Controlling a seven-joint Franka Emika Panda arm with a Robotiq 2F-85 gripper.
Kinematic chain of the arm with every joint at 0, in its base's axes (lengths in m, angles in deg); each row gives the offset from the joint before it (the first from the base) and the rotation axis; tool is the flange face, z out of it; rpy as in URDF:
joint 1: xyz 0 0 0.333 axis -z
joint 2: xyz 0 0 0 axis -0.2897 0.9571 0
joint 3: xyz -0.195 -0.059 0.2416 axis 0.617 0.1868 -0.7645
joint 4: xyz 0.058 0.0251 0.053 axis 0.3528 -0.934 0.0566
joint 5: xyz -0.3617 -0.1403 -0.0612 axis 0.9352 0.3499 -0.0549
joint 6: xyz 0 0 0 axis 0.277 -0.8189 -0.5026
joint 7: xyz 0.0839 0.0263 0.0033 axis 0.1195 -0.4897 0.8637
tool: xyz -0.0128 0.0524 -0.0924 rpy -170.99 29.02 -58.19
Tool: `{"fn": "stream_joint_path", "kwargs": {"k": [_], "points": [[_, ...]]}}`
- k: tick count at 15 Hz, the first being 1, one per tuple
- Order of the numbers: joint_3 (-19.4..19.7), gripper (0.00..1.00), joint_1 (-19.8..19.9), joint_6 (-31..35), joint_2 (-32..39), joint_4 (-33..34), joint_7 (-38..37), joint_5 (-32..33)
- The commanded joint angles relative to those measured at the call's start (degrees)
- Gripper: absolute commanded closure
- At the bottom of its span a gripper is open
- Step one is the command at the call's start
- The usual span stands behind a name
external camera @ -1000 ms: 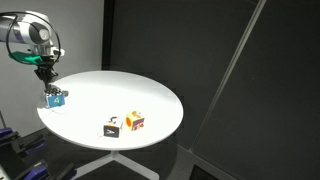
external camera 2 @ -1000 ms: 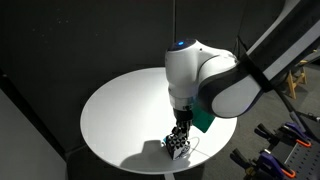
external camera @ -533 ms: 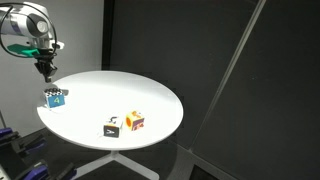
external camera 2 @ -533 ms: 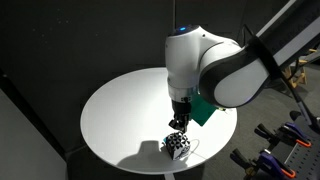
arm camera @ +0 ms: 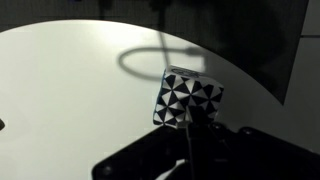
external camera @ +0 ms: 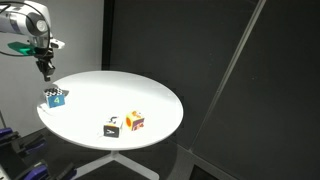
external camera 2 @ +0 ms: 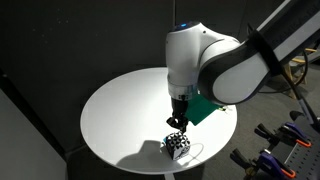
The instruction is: Place the left white and black block next to the right one
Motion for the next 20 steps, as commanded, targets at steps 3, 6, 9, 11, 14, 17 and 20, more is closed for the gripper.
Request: {"fn": "stream_joint_path", "kwargs": {"k": [3,6,9,11,14,17,20], "points": [[-1.21,0.95,1.19,-0.17,0.12,0.02,-0.13,0.25],[-1.26,0.95,1.16,-0.16,0.22,0.02,-0.13,0.24],[-1.27,0.95,1.17,-0.16,0.22,0.02,-0.13,0.24],[-1.27,0.95,1.17,-0.16,0.22,0.02,-0.13,0.24],[-1.27,0.95,1.17,-0.16,0.22,0.02,-0.12,0.24],[-1.30,0.63,1.18,-0.17,0.25,0.01,-0.11,0.20],[-1.29,0.38,1.19,-0.10,0.27,-0.05,-0.18,0.14]]}}
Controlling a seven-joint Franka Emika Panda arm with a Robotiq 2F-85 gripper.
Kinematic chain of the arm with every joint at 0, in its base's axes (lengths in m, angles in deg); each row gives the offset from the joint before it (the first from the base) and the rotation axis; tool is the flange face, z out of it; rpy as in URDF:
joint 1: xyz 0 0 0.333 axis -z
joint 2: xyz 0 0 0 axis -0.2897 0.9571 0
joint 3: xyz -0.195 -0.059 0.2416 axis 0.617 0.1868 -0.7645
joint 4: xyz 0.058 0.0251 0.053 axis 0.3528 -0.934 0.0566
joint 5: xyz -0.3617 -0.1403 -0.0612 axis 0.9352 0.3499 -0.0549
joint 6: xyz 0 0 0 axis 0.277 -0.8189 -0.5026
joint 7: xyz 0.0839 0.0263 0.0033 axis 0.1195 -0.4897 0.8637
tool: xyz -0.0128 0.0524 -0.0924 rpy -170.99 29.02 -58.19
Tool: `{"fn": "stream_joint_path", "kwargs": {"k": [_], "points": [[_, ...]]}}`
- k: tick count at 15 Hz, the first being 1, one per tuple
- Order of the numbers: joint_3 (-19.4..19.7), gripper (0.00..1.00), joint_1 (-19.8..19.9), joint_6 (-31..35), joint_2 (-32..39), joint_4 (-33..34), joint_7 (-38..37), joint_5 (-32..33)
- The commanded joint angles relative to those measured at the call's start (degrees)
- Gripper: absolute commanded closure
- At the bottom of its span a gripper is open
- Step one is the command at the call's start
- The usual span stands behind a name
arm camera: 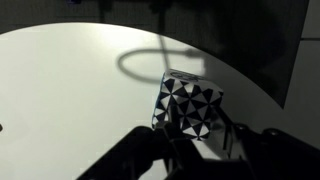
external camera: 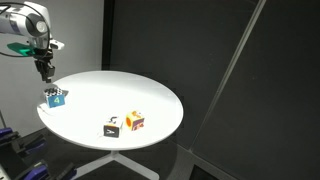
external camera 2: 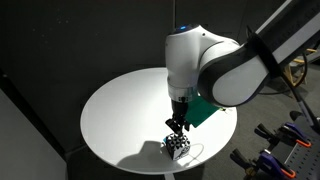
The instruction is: Place the left white and black block next to the right one
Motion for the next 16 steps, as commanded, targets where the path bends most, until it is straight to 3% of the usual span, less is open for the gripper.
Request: {"fn": "stream_joint_path", "kwargs": {"k": [1,5,16], "points": [[-0.86,0.32,1.02,-0.11,-0.28,-0.07,-0.23,0.19],[-0.71,0.01,0.91,0.11,-0.36,-0.29,-0.82,0.51],[0.26,0.00,0.43,1.89,4.80,0.93,-2.89,0.85]]}}
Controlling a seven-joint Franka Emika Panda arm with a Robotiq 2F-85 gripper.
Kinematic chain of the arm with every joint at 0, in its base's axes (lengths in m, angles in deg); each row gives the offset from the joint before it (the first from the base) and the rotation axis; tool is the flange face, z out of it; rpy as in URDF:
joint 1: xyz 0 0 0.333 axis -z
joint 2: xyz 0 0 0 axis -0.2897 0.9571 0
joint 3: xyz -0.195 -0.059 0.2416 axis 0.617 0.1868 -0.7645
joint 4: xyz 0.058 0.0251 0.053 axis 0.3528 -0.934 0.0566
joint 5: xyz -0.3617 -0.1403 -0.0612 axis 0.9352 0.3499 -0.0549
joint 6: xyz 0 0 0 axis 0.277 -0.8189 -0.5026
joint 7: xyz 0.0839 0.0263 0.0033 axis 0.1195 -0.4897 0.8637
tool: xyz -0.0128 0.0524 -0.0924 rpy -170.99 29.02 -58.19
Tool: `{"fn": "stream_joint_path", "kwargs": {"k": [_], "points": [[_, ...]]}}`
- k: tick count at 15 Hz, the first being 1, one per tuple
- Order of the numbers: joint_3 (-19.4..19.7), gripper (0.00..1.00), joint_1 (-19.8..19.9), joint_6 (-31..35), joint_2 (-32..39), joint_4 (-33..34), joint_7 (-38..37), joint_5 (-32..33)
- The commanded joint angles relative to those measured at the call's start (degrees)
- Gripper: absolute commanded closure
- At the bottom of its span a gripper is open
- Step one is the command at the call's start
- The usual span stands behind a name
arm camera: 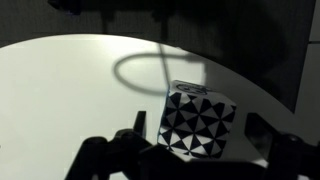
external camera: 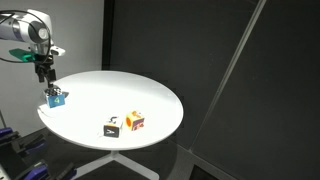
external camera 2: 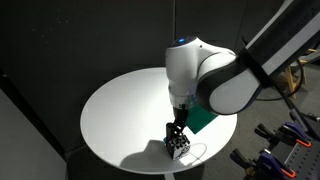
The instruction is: Place the left white and black block next to the right one
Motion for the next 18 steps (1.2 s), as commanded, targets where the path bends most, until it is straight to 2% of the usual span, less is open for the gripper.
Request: {"fn": "stream_joint_path", "kwargs": {"k": [1,18], "points": [[0.17,0.00,0.14,1.45,2.04,1.11,-1.19,0.80],[2.52,0.00,-1.70,6.75,7.13,3.43,0.08,2.19]]}}
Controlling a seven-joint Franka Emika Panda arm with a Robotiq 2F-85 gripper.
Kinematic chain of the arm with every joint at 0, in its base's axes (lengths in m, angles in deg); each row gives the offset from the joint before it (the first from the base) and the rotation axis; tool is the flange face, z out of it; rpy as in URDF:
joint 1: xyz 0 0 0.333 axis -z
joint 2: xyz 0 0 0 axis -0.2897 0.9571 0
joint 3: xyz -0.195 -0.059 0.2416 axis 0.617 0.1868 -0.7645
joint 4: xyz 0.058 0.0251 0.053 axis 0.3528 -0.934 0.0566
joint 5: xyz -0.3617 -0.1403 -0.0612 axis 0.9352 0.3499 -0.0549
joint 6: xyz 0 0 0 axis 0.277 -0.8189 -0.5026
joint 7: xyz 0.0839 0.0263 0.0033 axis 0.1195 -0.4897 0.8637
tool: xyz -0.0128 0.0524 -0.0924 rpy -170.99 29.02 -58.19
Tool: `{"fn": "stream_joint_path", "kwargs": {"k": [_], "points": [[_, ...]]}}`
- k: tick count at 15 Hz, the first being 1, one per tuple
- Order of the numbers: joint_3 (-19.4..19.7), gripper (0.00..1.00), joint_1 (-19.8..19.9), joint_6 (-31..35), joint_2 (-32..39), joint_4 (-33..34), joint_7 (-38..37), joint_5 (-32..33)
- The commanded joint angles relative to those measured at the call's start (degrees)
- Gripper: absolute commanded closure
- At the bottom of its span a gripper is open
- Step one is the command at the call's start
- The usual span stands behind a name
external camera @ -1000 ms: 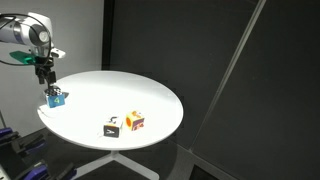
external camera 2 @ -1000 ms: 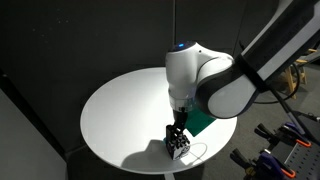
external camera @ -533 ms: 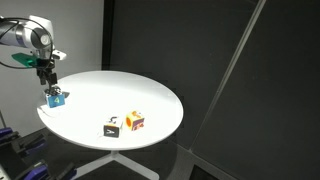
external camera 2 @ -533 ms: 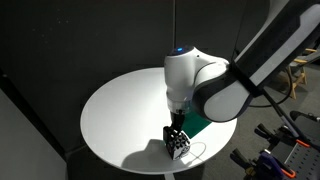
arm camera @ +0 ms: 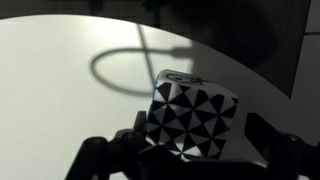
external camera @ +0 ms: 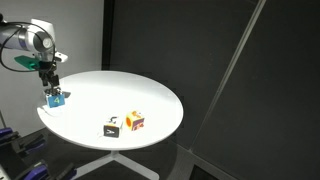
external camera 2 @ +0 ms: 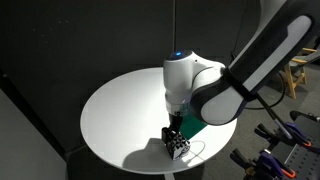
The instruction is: Place the left white and black block next to the right one
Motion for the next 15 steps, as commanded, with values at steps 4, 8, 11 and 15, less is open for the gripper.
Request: {"fn": "stream_joint_path", "kwargs": {"k": [4,8,11,15], "points": [[1.57,0.00,-1.08,1.38,1.84,0.88,0.28,2.21],[2.18,0.00,-1.50,1.73,2.56,0.85,0.44,2.70],[2.53,0.00,-1.68,1.97,2.96,0.86,0.52,3.06],[2.75,0.00,-1.83,1.95,3.04,0.90,0.48,3.14]]}}
